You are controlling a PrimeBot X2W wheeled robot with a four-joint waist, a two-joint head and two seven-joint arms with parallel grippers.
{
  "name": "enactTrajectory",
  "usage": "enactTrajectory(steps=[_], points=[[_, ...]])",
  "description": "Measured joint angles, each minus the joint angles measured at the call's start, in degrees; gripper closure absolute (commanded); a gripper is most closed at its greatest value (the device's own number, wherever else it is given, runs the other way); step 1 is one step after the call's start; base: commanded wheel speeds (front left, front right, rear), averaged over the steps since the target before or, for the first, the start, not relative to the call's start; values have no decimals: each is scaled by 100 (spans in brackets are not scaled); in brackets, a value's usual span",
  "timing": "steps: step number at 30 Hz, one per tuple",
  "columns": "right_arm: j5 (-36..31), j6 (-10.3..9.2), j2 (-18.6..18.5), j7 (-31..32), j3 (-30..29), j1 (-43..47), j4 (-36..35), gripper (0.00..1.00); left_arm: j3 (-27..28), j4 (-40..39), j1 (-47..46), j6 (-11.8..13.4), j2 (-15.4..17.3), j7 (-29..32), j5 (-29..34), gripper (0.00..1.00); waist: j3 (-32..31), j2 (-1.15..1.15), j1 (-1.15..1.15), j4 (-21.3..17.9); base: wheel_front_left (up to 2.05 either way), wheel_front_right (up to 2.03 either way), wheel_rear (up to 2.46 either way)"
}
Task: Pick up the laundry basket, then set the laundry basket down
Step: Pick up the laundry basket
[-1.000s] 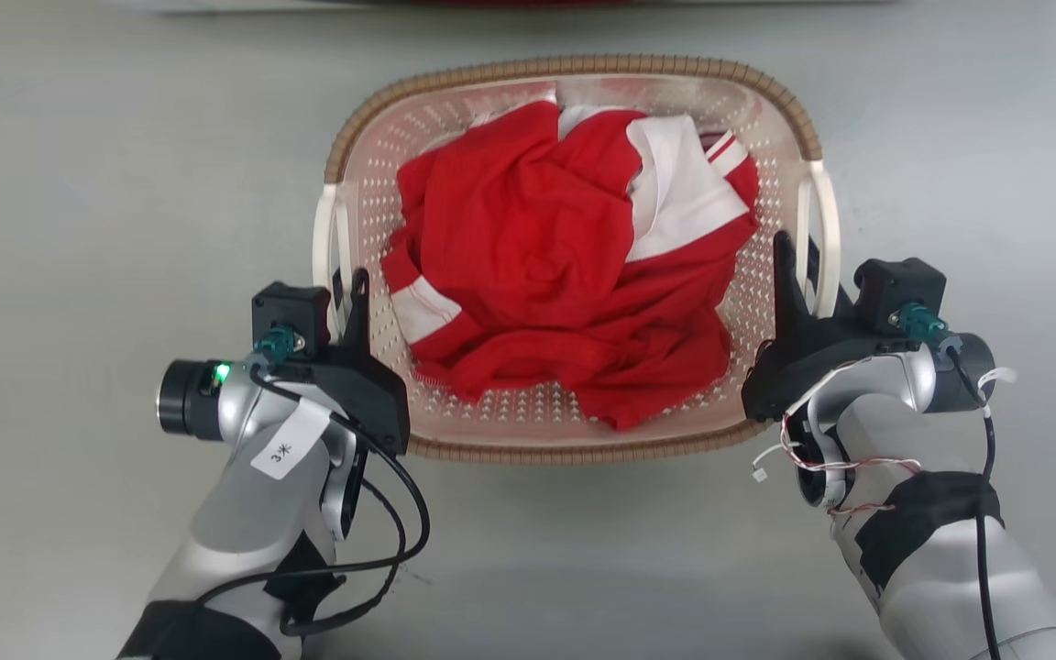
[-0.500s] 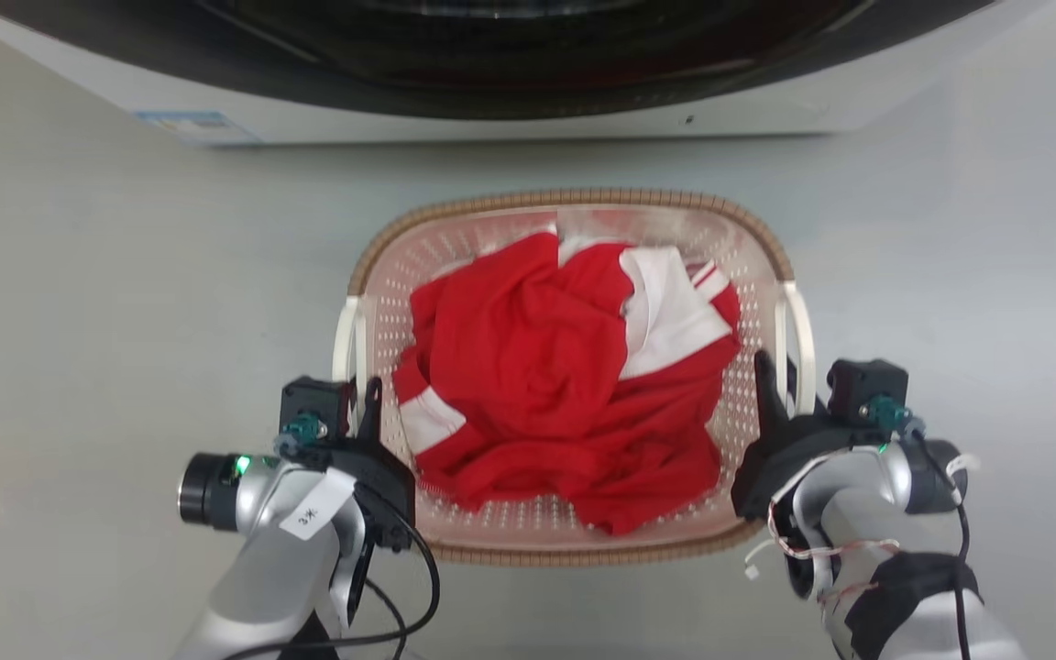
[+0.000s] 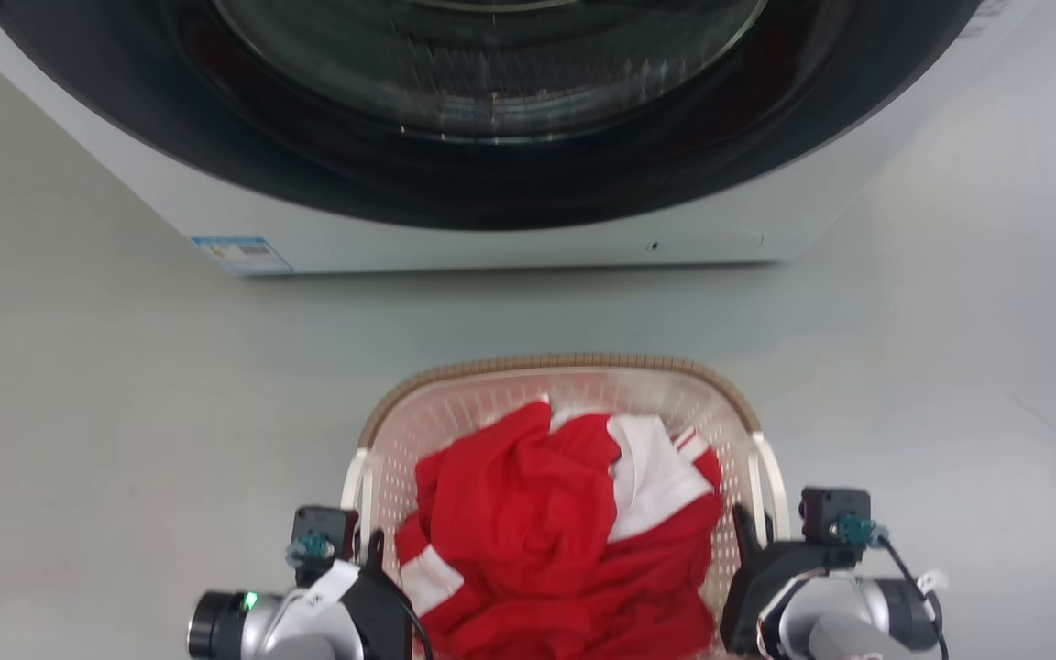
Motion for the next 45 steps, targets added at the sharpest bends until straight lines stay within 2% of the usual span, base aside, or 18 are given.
enactTrajectory(steps=[11,25,45], points=[[611,-48,2,372,573,641,-81,100,-222,177,640,-101,29,330,-252,100,-923,0,0,-71,0,0,0],[1224,-49,-7,599,1003,1068,-97,100,-438,238,1106,-152,55,601,-368,100,-1818,0,1,-184,0,0,0],[1786,-49,-14,643,1379,1148,-36,100,-572,281,1247,-157,75,780,-552,100,-2073,1,2,-256,0,0,0]])
